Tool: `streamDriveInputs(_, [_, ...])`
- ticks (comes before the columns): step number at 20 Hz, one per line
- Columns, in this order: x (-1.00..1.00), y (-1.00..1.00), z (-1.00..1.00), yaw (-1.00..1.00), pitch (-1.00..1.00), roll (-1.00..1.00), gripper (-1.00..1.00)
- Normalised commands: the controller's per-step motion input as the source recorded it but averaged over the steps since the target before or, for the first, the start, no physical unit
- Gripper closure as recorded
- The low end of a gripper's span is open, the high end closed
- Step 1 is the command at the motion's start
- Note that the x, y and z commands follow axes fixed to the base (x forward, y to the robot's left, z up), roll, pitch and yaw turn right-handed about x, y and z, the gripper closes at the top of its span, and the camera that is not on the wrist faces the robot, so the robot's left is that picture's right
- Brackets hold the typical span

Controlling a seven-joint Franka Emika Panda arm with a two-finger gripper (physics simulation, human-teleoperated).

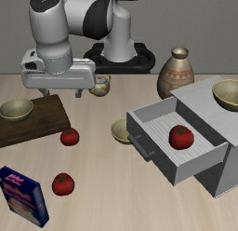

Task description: Pick the tomato next to the cutting board and place it on the porcelain bowl on the cutting board

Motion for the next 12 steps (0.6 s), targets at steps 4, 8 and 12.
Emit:
streamDriveInputs(4, [0.0,0.0,-1.0,0.0,0.0,0.0,-1.0])
streamDriveInputs(8, [0.0,0.0,-1.0,0.0,0.0,0.0,-1.0])
streamDriveInputs(12, [-0.25,0.25,-0.5,0.0,0.0,0.0,-1.0])
